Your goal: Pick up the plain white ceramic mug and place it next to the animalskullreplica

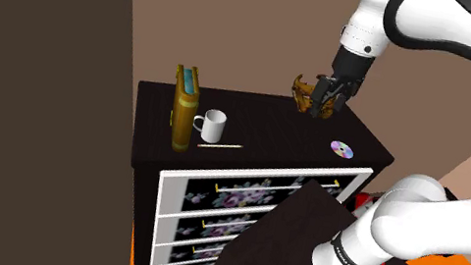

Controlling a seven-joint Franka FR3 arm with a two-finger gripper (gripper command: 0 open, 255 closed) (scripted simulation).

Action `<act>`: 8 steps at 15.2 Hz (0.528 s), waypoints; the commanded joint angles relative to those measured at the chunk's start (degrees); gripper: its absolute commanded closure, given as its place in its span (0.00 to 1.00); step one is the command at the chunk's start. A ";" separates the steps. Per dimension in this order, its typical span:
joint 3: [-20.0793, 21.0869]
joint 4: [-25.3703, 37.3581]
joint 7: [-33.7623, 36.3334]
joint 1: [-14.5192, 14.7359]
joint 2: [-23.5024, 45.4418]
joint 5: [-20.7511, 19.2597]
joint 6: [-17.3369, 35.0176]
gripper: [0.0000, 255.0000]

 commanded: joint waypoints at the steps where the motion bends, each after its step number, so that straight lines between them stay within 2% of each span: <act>1: 0.00 0.00 0.00 0.00 0.00 0.00 0.00 0.00; 8: 0.85 -4.27 1.24 -0.44 9.13 0.35 16.59 0.00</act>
